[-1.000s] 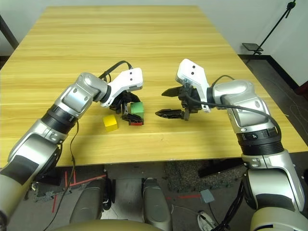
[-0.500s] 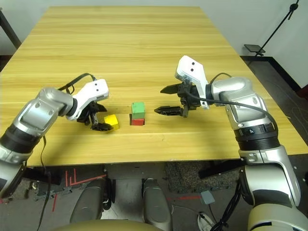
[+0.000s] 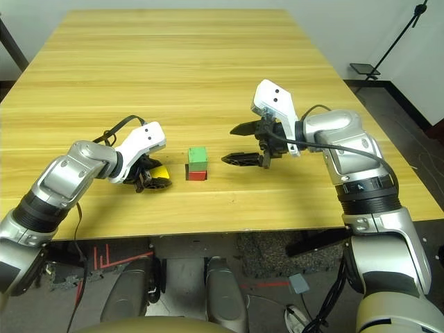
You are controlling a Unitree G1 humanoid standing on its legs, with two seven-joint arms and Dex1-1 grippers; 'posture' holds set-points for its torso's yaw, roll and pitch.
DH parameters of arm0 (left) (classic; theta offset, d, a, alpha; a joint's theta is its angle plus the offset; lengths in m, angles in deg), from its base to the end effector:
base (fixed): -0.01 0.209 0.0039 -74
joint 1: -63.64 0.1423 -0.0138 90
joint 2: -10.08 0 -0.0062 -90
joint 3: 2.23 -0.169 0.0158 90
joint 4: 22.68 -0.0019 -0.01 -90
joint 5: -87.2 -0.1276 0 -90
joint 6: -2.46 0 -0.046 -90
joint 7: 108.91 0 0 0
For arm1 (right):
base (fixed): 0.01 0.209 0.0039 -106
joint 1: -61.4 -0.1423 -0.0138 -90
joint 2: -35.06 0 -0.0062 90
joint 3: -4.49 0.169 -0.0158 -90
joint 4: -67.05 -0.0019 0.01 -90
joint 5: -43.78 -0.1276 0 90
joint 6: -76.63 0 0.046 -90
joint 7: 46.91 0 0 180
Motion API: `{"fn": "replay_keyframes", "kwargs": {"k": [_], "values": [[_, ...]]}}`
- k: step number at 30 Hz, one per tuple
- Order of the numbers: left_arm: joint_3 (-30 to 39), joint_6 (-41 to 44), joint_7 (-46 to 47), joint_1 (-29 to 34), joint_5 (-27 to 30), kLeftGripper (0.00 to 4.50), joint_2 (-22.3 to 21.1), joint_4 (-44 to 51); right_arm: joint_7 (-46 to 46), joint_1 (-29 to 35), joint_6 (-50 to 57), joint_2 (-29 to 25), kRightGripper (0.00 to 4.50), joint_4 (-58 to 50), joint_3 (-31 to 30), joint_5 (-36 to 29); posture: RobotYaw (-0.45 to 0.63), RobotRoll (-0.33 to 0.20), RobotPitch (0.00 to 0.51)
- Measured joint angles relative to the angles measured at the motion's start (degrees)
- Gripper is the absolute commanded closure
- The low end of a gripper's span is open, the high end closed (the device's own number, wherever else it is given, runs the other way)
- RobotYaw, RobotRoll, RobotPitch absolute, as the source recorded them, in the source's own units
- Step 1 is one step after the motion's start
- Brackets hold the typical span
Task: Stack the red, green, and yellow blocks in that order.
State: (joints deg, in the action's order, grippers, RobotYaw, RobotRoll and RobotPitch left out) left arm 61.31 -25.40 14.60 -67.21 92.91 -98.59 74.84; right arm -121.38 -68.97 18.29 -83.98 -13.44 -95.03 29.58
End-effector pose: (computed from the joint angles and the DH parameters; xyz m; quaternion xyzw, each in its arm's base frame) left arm 0.2661 0.1527 0.1782 0.2479 0.3298 -0.4742 0.7778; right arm 0.2820 -0.2385 0.2129 -0.2015 0.1859 0.5447 0.7925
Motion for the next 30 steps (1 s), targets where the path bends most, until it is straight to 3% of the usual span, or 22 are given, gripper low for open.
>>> {"fn": "replay_keyframes", "kwargs": {"k": [6,10,15,24,30], "values": [[0.1,2.8,-1.5,-8.0,3.1,2.56,-0.4,0.9,-0.8,1.0,0.9,-0.7,0.0,-2.9,0.0,-0.5,0.15,-0.099,0.067],[0.6,4.7,-2.5,-16.2,5.8,2.56,1.5,0.8,-0.8,2.1,1.3,-1.5,0.0,-4.0,0.2,-0.6,0.15,-0.085,0.064],[0.6,5.9,-3.1,-22.2,8.6,2.56,5.3,-1.9,-0.7,3.2,2.0,-1.6,0.0,-4.7,0.4,-0.6,0.14,-0.079,0.062],[-2.6,-1.1,-3.3,-25.9,8.0,2.56,13.2,-17.4,0.1,3.8,3.3,-1.5,0.0,-6.5,1.1,-0.8,0.1,-0.069,0.062],[-3.7,-8.6,-4.1,-26.3,5.0,2.56,14.7,-24.5,0.9,5.2,4.4,-1.5,0.0,-7.5,1.2,-1.8,0.08,-0.07,0.074]]}}
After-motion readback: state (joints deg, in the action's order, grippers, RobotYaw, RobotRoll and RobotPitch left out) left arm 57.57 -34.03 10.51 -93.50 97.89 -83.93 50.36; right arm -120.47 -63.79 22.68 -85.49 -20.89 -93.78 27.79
